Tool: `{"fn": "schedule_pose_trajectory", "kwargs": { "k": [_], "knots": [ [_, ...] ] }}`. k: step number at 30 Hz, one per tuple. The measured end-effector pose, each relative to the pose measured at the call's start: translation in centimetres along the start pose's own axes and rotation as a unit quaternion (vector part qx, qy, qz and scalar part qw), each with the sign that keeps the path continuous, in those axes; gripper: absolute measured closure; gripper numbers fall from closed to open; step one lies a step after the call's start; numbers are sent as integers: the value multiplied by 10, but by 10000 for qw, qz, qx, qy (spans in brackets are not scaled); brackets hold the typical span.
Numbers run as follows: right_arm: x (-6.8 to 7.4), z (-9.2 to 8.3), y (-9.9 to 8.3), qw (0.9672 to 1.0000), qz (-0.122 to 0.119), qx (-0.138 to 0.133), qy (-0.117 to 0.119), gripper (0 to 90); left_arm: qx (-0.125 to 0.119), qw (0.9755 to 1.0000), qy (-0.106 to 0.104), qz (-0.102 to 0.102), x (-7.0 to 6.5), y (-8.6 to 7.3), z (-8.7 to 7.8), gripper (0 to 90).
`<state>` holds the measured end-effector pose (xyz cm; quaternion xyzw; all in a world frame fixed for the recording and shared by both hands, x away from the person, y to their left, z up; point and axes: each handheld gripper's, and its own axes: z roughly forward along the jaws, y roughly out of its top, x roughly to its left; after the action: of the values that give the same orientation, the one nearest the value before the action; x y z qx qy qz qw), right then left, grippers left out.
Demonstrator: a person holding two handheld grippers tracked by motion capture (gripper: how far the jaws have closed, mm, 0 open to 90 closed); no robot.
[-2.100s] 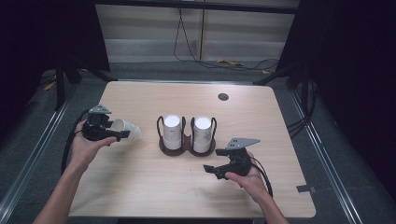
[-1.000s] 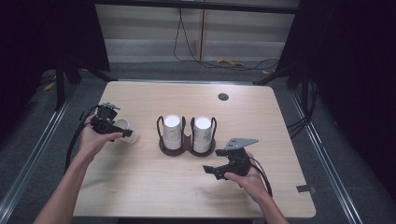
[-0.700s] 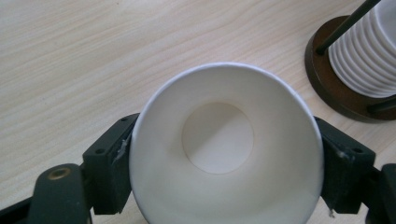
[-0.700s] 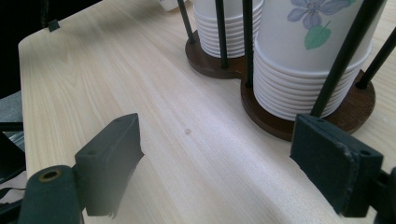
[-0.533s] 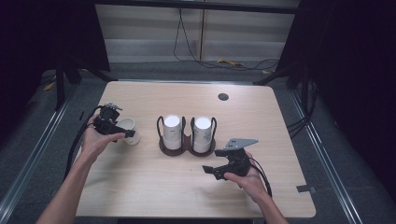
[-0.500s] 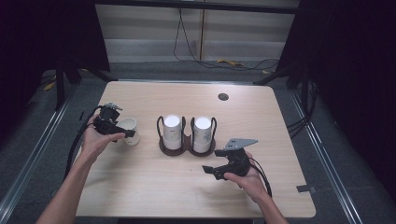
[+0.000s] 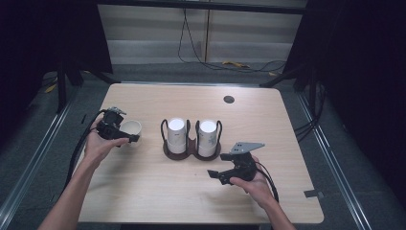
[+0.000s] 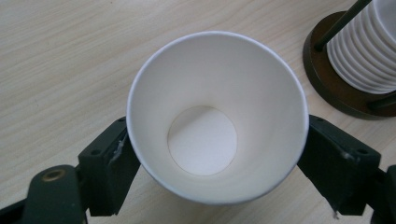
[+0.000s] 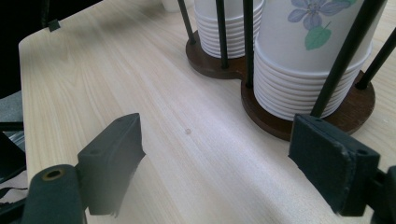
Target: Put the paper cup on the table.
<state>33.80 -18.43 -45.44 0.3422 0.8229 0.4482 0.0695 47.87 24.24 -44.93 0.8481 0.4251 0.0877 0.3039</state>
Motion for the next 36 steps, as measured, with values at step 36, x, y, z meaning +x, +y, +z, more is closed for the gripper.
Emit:
{"fn": "schedule_pose_trajectory", "kwargs": {
  "k": [36],
  "knots": [
    [-1, -3, 0, 9998, 22, -7, -198, 171, -1070, 9937, -322, 110, -20, -67, -32, 188]
  ]
}}
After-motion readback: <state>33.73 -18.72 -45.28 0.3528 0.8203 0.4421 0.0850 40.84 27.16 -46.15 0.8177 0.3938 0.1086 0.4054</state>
